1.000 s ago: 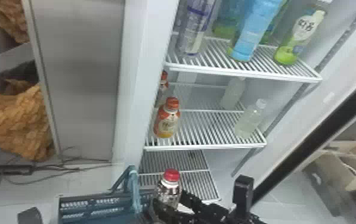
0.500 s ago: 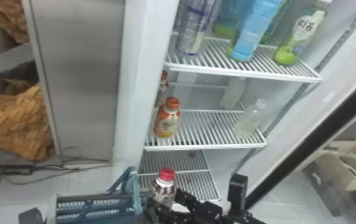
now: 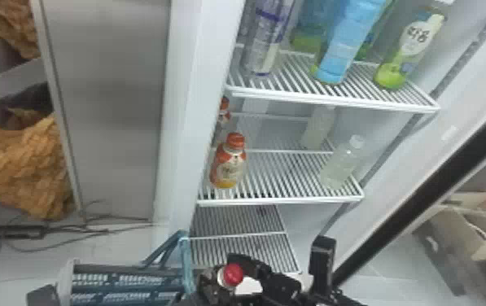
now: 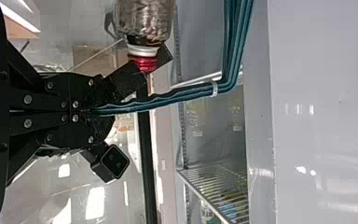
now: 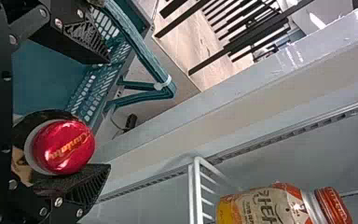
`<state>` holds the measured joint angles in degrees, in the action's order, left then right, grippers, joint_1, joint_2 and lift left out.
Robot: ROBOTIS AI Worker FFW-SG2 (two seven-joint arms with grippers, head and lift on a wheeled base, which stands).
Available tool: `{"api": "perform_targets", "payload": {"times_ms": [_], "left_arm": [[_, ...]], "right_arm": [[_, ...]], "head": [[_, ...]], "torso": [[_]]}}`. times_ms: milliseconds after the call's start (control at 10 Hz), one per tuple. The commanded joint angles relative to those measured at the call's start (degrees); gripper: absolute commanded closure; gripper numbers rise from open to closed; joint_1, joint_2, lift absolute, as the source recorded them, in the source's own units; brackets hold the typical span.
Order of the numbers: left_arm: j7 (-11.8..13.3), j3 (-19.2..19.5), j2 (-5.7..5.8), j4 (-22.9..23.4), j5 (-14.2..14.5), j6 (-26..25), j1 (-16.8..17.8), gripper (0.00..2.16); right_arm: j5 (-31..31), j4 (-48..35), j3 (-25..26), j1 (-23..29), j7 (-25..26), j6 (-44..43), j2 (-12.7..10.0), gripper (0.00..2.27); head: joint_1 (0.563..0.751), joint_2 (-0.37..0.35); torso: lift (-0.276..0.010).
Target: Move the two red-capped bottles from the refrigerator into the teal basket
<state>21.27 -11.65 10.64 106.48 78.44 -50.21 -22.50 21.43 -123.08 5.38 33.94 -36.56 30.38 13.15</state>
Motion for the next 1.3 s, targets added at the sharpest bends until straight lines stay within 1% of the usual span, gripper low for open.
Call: {"api": "perform_targets", "payload": {"times_ms": [0, 200, 300, 400, 500, 800, 1000, 1200], "left_arm": [[0.00, 0.00, 0.00, 0.04, 0.06, 0.01, 0.00, 1.15], [0.00, 0.00, 0.00, 0.04, 0.17, 0.15, -0.14, 1.15], [0.00, 0.00, 0.00, 0.04, 0.17, 0.29, 0.00, 1.15], [0.00, -0.11, 0.00, 0.04, 0.17, 0.29, 0.00, 1.15], [0.00, -0.23, 0.00, 0.04, 0.17, 0.29, 0.00, 1.15], [0.00, -0.57, 0.00, 0.04, 0.17, 0.15, 0.14, 1.15], [0.00, -0.57, 0.00, -0.10, 0.28, 0.15, 0.14, 1.15], [0.00, -0.91, 0.09, 0.04, 0.28, 0.29, 0.14, 1.15]], "right_arm": [[-0.18, 0.24, 0.34, 0.09, -0.17, -1.70, -0.14, 0.21], [-0.29, 1.23, 1.48, 0.37, -0.26, -6.20, -0.84, 0.21], [-0.86, 1.51, 2.05, 0.79, -0.26, -10.00, -1.10, 0.21], [-2.12, 1.23, 4.22, 1.21, -0.17, -13.51, -1.98, 0.21], [-2.12, 2.21, 6.16, 1.21, 0.18, -15.90, -2.60, 0.21], [-3.04, 2.07, 11.19, 0.93, 1.67, -22.37, -3.92, 0.21], [-4.41, 2.49, 12.56, 0.93, 3.17, -26.03, -4.53, 0.21], [-4.63, 5.30, 13.13, 0.93, 5.71, -33.62, -6.03, 0.21]], "head": [[0.695, -0.350], [0.695, -0.350], [0.695, -0.350], [0.695, -0.350], [0.695, -0.350], [0.695, -0.350], [0.695, -0.350], [0.695, -0.350]], "torso": [[-0.228], [-0.228], [-0.228], [-0.228], [-0.228], [-0.228], [-0.228], [-0.228]]}}
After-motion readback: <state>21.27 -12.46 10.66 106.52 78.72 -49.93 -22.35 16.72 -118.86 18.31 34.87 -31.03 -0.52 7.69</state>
